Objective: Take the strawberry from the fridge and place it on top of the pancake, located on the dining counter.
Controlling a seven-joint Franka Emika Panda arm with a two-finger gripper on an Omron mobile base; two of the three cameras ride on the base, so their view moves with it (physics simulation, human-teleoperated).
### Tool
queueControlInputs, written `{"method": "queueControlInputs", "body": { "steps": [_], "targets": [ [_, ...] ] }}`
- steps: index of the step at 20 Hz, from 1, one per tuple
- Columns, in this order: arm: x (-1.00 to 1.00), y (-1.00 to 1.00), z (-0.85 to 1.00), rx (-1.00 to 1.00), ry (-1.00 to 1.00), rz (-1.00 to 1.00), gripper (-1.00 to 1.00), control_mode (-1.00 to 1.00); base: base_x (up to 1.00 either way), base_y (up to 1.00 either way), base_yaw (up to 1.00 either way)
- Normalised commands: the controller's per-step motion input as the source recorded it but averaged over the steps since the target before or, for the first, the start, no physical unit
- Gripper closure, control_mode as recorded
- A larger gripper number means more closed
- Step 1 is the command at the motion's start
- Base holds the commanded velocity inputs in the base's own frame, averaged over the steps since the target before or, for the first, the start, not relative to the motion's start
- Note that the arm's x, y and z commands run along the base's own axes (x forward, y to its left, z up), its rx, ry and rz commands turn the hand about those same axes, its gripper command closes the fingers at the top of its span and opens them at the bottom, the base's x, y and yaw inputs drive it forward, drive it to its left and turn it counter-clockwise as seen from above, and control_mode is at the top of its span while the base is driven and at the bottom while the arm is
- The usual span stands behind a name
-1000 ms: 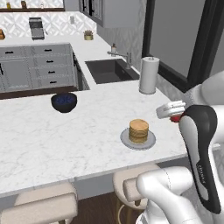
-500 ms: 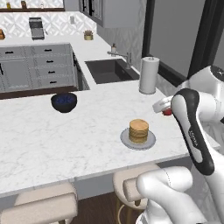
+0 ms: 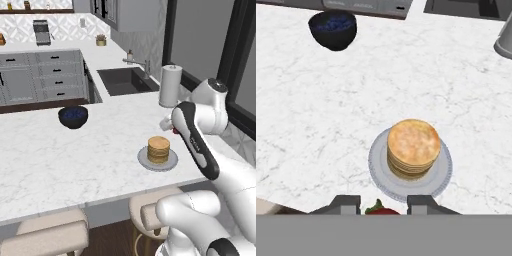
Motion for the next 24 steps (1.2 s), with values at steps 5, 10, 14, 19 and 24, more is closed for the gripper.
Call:
{"method": "queueControlInputs", "body": {
  "steps": [5,10,14,19,24],
  "targets": [
    [0.40,0.06,-0.09,-0.09,0.09,-0.02,1.00,-1.00,0.00,0.00,0.00],
    [0.44,-0.10,-0.39,-0.05,0.08,0.00,1.00,-1.00,0.00,0.00,0.00],
    [0.35,-0.04,-0.60,-0.03,0.01,0.00,1.00,-1.00,0.00,0.00,0.00],
    [0.45,0.00,-0.53,-0.01,0.00,0.00,1.00,-1.00,0.00,0.00,0.00],
    [0.31,0.00,-0.42,0.00,0.00,0.00,1.00,-1.00,0.00,0.00,0.00]
  ]
}}
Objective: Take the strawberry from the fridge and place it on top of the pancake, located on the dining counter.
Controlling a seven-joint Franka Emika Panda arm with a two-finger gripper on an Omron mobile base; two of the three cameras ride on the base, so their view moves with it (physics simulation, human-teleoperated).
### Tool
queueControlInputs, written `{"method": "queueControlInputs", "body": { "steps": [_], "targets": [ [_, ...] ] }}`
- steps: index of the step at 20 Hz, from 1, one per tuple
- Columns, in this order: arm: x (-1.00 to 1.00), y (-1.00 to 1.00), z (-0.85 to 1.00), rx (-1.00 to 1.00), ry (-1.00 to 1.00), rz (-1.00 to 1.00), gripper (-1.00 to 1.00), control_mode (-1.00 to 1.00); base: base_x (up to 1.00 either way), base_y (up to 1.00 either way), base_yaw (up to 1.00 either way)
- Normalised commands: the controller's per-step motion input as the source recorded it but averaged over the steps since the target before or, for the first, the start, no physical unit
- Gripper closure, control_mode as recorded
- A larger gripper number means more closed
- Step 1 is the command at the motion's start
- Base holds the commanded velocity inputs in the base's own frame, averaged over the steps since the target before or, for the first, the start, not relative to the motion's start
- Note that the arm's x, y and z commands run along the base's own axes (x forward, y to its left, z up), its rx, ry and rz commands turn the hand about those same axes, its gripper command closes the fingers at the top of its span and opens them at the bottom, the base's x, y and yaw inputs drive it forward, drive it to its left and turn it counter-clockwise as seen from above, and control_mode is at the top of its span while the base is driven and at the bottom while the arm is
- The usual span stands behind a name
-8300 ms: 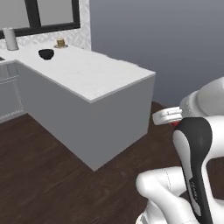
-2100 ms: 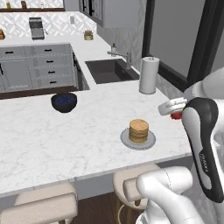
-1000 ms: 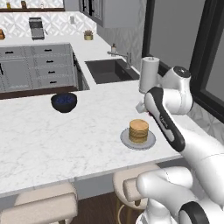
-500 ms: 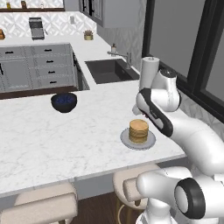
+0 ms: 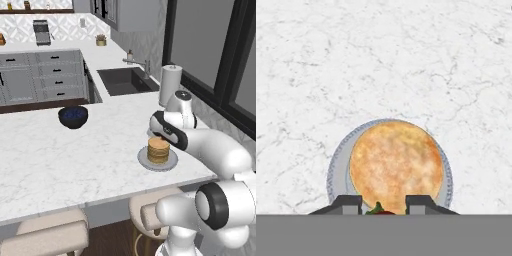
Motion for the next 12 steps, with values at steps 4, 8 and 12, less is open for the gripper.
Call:
{"method": "queueControlInputs", "body": {
  "steps": [4,8,12],
  "targets": [
    [0.18,0.00,-0.22,0.00,0.00,0.00,1.00,-1.00,0.00,0.00,0.00],
    [0.24,0.00,-0.21,0.00,0.00,0.00,1.00,-1.00,0.00,0.00,0.00],
    [0.18,0.00,-0.19,0.00,0.00,0.00,1.00,-1.00,0.00,0.00,0.00]
  ]
}}
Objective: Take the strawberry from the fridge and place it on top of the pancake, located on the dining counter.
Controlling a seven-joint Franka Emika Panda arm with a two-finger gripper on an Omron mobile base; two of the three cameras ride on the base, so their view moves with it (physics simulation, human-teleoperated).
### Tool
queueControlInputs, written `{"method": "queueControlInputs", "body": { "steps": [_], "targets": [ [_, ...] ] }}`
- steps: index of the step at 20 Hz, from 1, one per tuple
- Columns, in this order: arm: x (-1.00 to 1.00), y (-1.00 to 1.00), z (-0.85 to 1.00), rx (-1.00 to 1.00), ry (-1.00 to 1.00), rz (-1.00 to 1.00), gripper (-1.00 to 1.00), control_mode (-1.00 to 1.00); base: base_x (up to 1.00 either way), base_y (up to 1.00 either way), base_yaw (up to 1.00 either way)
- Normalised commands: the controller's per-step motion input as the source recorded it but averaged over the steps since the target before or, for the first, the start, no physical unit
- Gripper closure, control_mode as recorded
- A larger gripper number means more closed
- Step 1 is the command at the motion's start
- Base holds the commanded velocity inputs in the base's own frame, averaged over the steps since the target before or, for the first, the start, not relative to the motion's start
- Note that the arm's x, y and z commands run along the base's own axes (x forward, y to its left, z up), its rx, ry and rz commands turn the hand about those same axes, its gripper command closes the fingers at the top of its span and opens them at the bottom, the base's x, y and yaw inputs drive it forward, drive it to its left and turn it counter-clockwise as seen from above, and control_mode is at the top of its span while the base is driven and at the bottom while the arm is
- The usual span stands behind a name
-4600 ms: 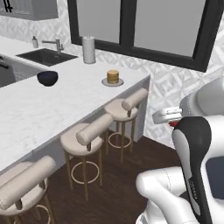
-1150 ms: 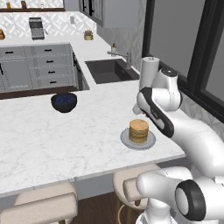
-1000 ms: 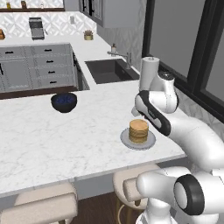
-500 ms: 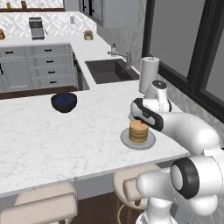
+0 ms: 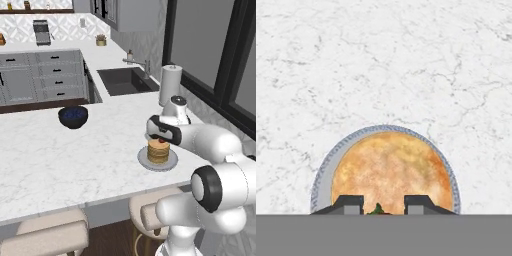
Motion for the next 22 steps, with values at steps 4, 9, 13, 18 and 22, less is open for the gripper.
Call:
{"method": "queueControlInputs", "body": {
  "steps": [4,9,13,18,22],
  "targets": [
    [0.07,0.00,-0.13,0.00,0.00,0.00,1.00,-1.00,0.00,0.00,0.00],
    [0.09,0.00,-0.10,0.00,0.00,0.00,1.00,-1.00,0.00,0.00,0.00],
    [0.15,0.00,-0.12,0.00,0.00,0.00,1.00,-1.00,0.00,0.00,0.00],
    [0.25,0.00,-0.10,0.00,0.00,0.00,1.00,-1.00,0.00,0.00,0.00],
    [0.23,0.00,-0.01,0.00,0.00,0.00,1.00,-1.00,0.00,0.00,0.00]
  ]
}}
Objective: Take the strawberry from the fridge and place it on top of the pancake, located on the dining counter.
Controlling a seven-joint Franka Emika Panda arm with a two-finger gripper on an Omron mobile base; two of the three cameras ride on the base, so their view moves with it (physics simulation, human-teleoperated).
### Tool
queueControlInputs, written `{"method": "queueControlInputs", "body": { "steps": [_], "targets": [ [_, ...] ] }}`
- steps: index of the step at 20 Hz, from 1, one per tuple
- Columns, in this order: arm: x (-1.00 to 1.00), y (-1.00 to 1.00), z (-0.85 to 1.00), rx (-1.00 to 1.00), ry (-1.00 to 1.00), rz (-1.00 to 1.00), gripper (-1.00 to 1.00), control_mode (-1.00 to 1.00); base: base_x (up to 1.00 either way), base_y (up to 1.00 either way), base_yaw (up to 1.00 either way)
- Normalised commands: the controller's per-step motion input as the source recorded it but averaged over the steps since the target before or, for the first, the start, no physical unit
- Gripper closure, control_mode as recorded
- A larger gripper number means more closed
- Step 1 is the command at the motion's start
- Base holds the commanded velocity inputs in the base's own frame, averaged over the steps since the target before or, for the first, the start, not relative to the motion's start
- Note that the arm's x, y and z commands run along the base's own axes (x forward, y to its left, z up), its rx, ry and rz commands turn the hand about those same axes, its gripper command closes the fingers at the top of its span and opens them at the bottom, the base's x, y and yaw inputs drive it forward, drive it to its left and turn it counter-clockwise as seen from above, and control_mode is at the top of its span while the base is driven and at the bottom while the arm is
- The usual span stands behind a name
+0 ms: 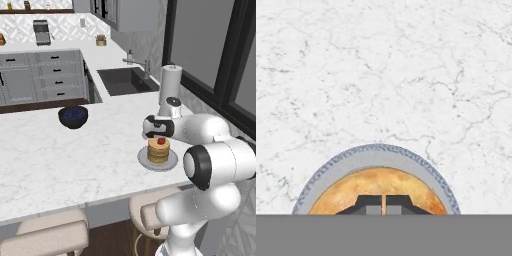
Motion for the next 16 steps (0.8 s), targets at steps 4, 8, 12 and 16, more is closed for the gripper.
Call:
{"method": "queueControlInputs", "body": {
  "steps": [4,8,12,16],
  "targets": [
    [0.01,0.00,0.00,0.00,0.00,0.00,-1.00,-1.00,0.00,0.00,0.00],
    [-0.27,0.00,0.32,0.00,-0.13,0.00,-1.00,-1.00,0.00,0.00,0.00],
    [-0.70,0.00,0.70,0.00,-0.29,0.00,-1.00,-1.00,0.00,0.00,0.00],
    [-0.97,0.00,0.71,0.02,-0.25,0.00,-1.00,-1.00,0.00,0.00,0.00]
  ]
}}
